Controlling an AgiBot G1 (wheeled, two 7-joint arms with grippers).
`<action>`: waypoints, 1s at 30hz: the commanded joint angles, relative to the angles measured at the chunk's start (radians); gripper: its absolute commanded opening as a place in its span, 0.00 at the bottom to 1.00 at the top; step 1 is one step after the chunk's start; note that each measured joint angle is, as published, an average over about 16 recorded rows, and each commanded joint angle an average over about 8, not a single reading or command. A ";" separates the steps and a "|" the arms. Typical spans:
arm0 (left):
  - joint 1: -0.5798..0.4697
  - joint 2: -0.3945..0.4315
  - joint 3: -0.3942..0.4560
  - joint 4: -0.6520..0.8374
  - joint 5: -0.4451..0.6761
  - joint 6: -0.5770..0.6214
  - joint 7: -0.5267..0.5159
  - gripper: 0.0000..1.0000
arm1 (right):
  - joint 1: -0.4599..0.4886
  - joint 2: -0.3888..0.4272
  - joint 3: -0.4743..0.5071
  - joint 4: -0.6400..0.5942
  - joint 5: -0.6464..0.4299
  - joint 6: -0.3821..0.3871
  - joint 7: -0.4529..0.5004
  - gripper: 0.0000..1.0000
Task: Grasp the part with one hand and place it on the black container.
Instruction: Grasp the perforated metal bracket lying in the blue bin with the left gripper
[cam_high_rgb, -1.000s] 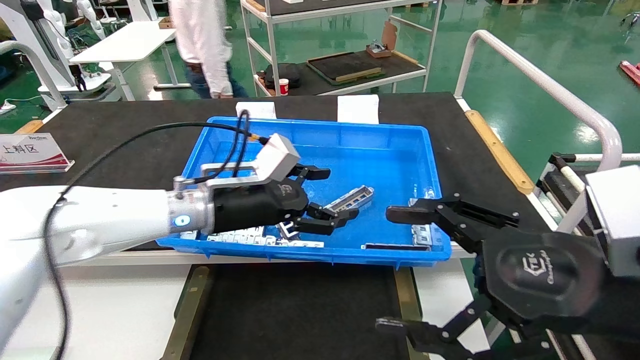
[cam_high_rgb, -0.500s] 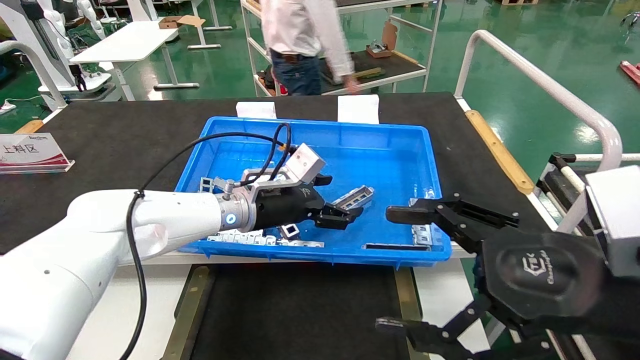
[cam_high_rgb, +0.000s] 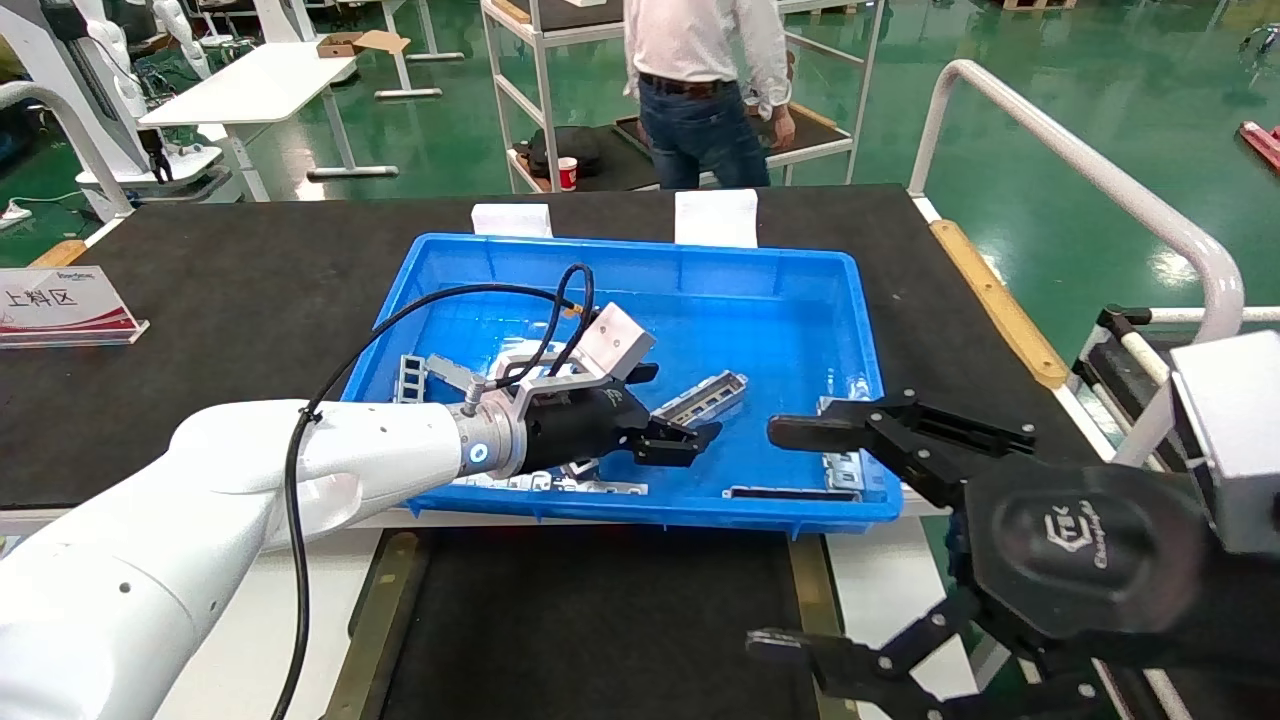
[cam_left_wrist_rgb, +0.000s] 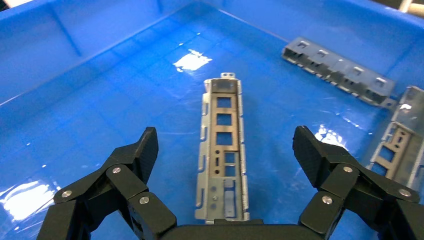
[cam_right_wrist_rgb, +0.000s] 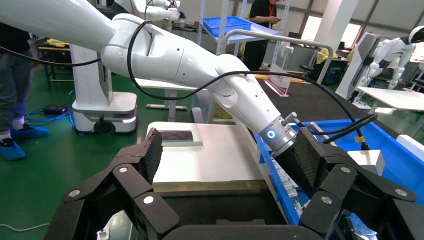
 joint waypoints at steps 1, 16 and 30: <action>0.002 -0.001 0.022 -0.003 -0.015 -0.019 -0.007 0.00 | 0.000 0.000 0.000 0.000 0.000 0.000 0.000 0.00; 0.017 -0.003 0.129 0.006 -0.124 -0.073 -0.003 0.00 | 0.000 0.000 0.000 0.000 0.000 0.000 0.000 0.00; 0.030 -0.004 0.204 0.013 -0.209 -0.093 0.001 0.00 | 0.000 0.000 0.000 0.000 0.000 0.000 0.000 0.00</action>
